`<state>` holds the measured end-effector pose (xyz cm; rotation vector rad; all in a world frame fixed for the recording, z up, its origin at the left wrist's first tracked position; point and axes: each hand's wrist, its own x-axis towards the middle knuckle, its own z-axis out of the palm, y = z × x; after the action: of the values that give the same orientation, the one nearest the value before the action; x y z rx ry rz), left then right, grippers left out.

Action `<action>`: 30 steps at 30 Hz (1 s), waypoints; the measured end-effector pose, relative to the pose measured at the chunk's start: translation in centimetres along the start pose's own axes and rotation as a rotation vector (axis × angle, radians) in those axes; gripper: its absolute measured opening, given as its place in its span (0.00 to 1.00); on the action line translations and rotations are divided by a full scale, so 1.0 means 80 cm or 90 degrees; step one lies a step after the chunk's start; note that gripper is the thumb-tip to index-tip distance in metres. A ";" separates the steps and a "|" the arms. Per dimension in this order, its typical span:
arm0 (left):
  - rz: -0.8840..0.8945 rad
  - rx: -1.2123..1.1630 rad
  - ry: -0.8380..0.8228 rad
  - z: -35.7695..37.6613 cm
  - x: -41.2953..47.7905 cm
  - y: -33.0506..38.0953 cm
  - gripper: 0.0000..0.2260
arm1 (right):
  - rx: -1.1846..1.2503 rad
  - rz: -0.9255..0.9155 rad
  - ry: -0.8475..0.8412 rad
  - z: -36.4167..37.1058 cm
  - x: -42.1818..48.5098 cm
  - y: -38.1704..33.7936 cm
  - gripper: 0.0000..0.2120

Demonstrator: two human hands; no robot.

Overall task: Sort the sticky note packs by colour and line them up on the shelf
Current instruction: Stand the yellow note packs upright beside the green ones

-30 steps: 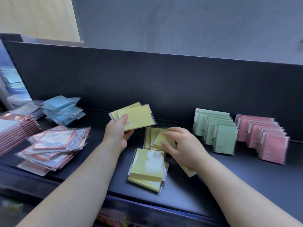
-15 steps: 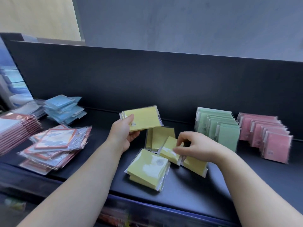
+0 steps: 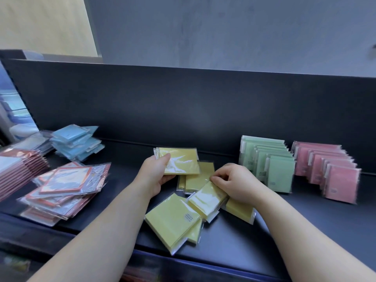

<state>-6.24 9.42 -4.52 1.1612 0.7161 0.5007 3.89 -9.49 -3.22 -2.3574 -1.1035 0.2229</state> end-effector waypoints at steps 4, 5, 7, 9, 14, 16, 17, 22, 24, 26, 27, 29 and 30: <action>-0.074 -0.126 -0.002 -0.001 -0.003 0.009 0.09 | 0.022 0.002 -0.037 0.005 0.001 -0.006 0.11; -0.085 -0.150 -0.002 -0.002 -0.004 0.011 0.09 | 0.047 0.003 -0.046 0.008 0.000 -0.009 0.12; -0.097 -0.180 -0.001 -0.002 -0.005 0.016 0.10 | 0.094 0.004 -0.065 0.010 -0.001 -0.016 0.14; -0.100 -0.186 -0.002 -0.001 -0.006 0.018 0.10 | 0.109 -0.007 -0.090 0.010 -0.002 -0.020 0.18; -0.071 -0.133 -0.030 0.001 -0.012 0.020 0.11 | 0.162 -0.003 -0.081 0.005 0.000 -0.017 0.18; -0.055 -0.104 -0.039 0.003 -0.015 0.021 0.10 | 0.162 0.012 0.004 -0.001 0.006 -0.017 0.16; -0.044 -0.078 -0.042 0.004 -0.016 0.020 0.10 | 0.157 0.024 0.030 -0.005 0.010 -0.018 0.17; -0.005 0.127 -0.041 0.002 -0.017 0.015 0.11 | 0.042 0.065 -0.037 -0.008 0.040 -0.031 0.31; 0.009 0.216 -0.071 -0.002 -0.017 0.015 0.11 | 0.043 0.085 -0.074 0.001 0.053 -0.040 0.34; 0.010 0.287 -0.126 -0.008 -0.017 0.016 0.11 | 0.085 0.100 -0.080 0.011 0.064 -0.043 0.34; 0.007 0.332 -0.142 -0.010 -0.017 0.017 0.12 | 0.119 0.108 -0.071 0.015 0.067 -0.042 0.33; 0.021 0.465 -0.120 -0.015 -0.013 0.019 0.21 | 0.175 0.113 -0.053 0.019 0.073 -0.041 0.32; 0.037 0.541 -0.090 -0.016 -0.011 0.019 0.24 | 0.182 0.112 -0.058 0.019 0.075 -0.040 0.32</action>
<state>-7.78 10.12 -3.13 1.9916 0.7953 0.1406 5.17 -2.66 -2.44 -2.2023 -0.8395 0.5204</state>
